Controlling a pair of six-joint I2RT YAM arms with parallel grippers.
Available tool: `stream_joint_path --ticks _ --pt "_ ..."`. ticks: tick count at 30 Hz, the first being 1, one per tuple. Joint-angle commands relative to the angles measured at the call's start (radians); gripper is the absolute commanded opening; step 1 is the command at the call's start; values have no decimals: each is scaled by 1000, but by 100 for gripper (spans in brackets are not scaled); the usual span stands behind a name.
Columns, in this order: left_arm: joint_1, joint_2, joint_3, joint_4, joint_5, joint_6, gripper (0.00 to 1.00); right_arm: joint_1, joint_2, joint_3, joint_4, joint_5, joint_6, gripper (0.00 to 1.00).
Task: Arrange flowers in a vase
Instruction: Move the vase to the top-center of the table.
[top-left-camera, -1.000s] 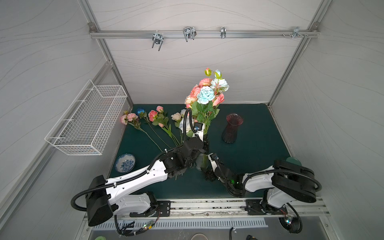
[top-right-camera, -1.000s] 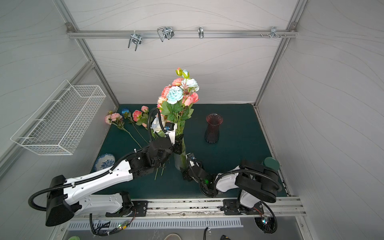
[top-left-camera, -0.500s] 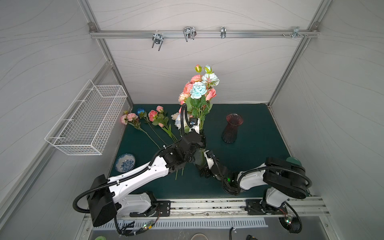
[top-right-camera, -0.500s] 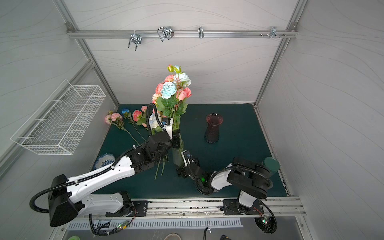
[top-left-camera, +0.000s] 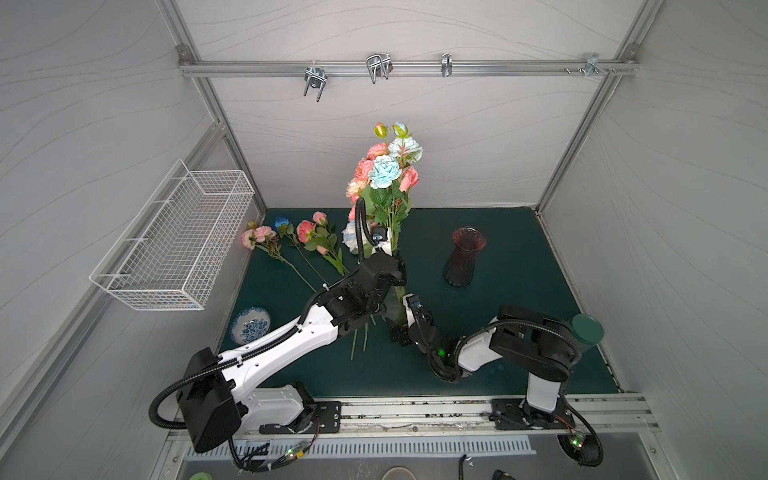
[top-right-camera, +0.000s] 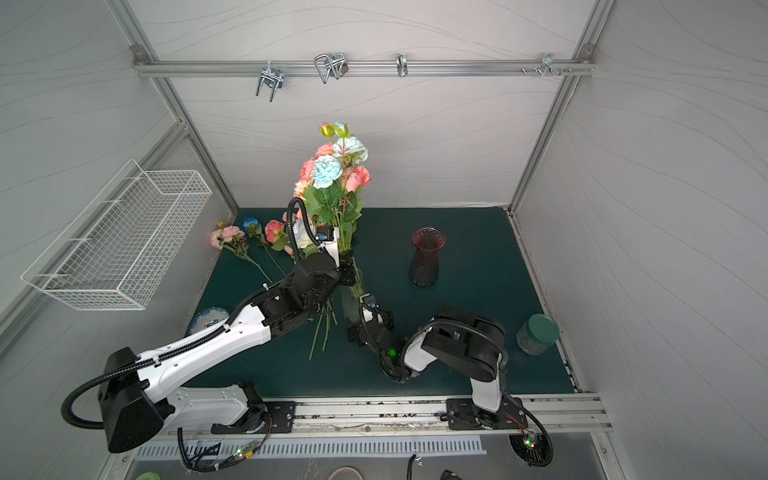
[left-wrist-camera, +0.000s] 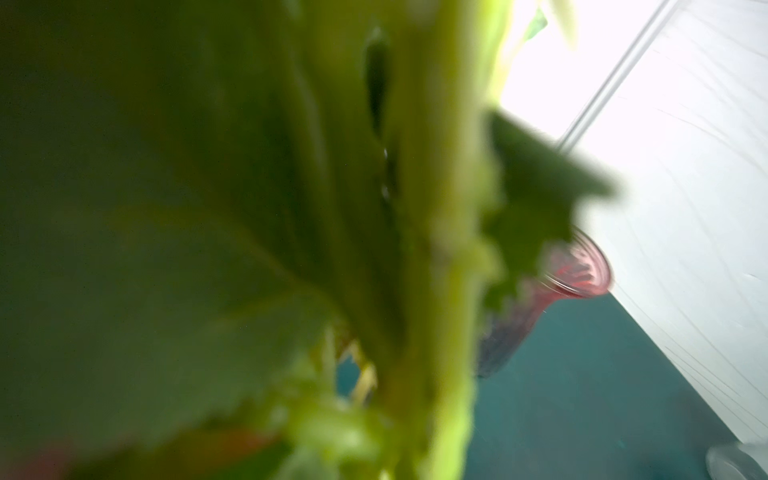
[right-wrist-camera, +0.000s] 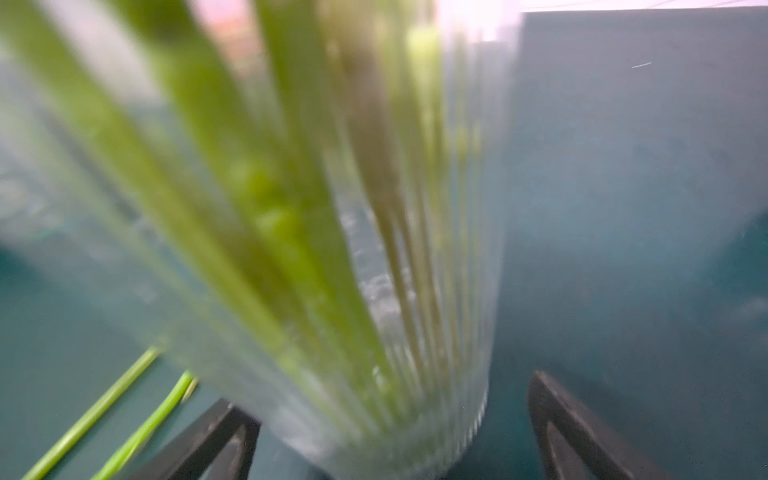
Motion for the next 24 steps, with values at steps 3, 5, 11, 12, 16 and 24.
stream_joint_path --ticks 3,5,11,12,16,24 --pt "24 95 24 -148 167 -14 0 -99 64 94 -28 -23 45 91" --pt "31 129 43 -139 179 -5 0 -123 85 114 -33 -28 43 90" --pt "107 246 126 -100 258 -2 0 -220 137 174 -75 -51 64 90" --pt "117 271 150 -97 265 10 0 -238 144 193 -87 -56 67 90" --pt "157 366 250 -98 301 34 0 -304 180 262 -134 -86 74 91" --pt "211 576 432 -102 349 75 0 -391 244 400 -267 -210 107 85"
